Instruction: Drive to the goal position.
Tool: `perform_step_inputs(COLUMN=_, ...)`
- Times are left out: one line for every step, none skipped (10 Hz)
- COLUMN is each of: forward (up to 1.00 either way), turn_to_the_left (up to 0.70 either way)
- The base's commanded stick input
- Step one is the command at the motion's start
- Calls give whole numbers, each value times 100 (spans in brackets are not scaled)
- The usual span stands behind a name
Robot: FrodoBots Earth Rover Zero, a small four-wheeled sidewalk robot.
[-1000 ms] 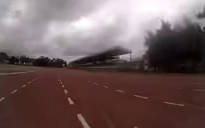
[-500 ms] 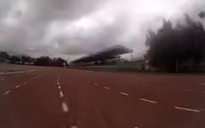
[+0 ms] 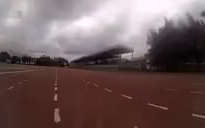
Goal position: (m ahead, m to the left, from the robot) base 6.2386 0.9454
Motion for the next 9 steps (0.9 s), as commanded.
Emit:
perform_step_inputs(forward=70, turn_to_the_left=0)
perform_step_inputs(forward=70, turn_to_the_left=0)
perform_step_inputs(forward=70, turn_to_the_left=0)
perform_step_inputs(forward=70, turn_to_the_left=0)
perform_step_inputs(forward=70, turn_to_the_left=0)
perform_step_inputs(forward=70, turn_to_the_left=0)
perform_step_inputs(forward=70, turn_to_the_left=0)
perform_step_inputs(forward=70, turn_to_the_left=0)
perform_step_inputs(forward=70, turn_to_the_left=0)
